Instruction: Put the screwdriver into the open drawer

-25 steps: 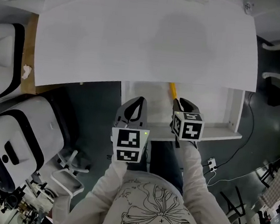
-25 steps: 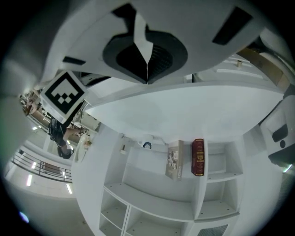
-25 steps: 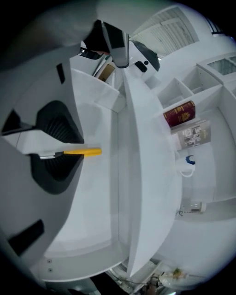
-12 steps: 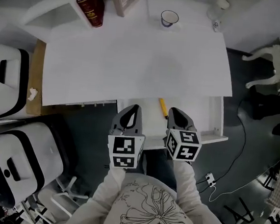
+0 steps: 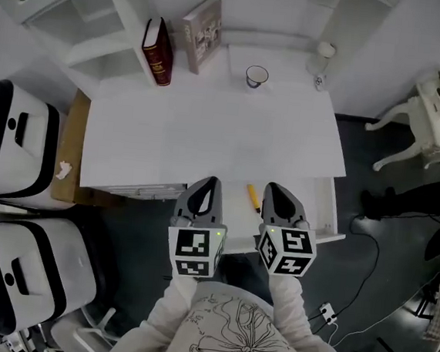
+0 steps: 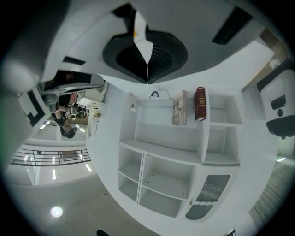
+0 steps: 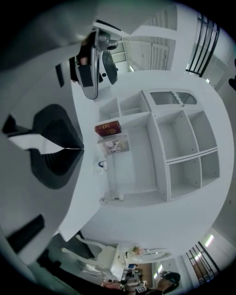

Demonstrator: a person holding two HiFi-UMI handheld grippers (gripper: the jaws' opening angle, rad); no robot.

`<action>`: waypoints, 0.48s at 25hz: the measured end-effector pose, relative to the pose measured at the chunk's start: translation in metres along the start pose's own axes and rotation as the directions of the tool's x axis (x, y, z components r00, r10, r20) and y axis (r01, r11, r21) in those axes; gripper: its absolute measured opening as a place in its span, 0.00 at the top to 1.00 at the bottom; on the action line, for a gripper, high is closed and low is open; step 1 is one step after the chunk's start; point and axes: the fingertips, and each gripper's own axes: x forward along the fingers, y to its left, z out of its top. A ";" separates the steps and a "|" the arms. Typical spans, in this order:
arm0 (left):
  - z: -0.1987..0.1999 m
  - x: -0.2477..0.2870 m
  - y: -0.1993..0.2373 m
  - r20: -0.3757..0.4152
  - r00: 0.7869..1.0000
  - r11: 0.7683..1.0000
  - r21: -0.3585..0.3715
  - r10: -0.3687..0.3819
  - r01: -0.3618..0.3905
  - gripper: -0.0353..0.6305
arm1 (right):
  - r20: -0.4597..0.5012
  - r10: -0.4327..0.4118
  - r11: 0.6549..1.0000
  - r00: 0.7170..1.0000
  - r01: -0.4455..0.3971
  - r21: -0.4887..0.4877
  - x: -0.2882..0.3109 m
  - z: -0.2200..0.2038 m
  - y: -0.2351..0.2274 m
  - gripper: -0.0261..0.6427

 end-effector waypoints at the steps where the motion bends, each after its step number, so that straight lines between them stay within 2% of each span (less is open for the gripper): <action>1: 0.008 -0.002 0.001 0.025 1.000 1.000 0.003 0.006 -0.006 0.94 | 0.025 0.003 1.000 1.000 -0.003 -0.008 -0.002 0.009 0.001 0.95; 12: 0.066 -0.044 0.001 0.171 0.984 0.998 0.027 0.055 -0.061 0.94 | 0.166 0.048 0.998 0.985 -0.040 -0.053 -0.036 0.070 0.020 0.96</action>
